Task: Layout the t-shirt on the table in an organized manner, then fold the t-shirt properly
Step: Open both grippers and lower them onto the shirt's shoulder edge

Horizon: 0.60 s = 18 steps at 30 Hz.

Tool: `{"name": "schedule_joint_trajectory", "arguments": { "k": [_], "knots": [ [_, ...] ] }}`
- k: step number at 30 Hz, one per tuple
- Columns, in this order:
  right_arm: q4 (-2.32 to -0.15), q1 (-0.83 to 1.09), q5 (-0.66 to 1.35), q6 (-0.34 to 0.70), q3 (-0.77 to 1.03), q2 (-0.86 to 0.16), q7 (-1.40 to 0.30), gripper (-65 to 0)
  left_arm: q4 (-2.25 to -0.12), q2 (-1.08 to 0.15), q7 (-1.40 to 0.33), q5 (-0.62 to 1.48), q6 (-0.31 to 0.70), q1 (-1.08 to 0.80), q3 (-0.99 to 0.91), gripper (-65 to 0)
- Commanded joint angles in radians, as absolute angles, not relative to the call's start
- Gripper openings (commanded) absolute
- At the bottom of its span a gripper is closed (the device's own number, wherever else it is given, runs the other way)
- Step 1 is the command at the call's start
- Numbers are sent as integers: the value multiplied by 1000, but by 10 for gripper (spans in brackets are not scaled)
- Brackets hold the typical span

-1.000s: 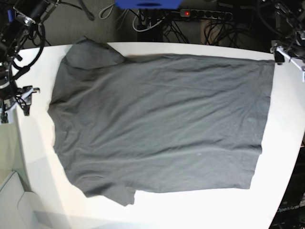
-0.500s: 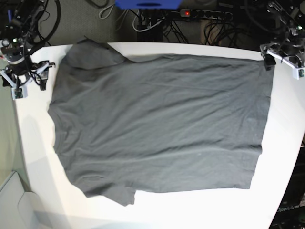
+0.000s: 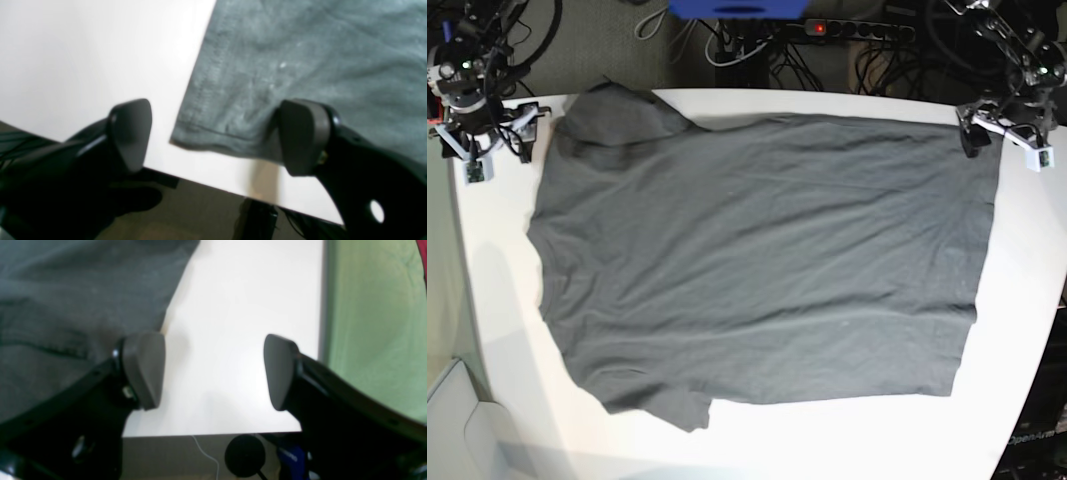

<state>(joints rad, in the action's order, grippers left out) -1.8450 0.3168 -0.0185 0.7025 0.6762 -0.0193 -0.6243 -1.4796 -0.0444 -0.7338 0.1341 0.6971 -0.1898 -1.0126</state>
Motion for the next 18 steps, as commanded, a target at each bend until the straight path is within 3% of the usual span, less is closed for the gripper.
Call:
{"name": "schedule_joint_trajectory", "arguments": {
  "k": [1, 3, 7, 10, 15, 18],
  "knots": [
    [-1863, 318, -5, 698, 680, -30, -601, -189, -1483, -51, -737, 120, 698, -191, -1004, -93],
    [-1867, 335, -2, 698, 676, -30, -596, -189, -1477, -51, -730, 94, 698, -191, -975, -161],
    [-1905, 343, -1, 698, 676, -1, -598, -189, -1477, -50, -730, 76, 698, -191, -961, -384],
    [-1934, 340, -1, 698, 682, 18, -605, -189, -1477, -50, -736, 76, 698, -191, -951, -503],
    [-1985, 346, -1, 698, 682, 76, -636, -189, -1491, -62, -737, 76, 698, -197, -926, -511],
    [-1988, 337, -1, 698, 682, 84, -751, -189, -1486, -64, -737, 76, 698, -197, -931, -565]
  ]
}}
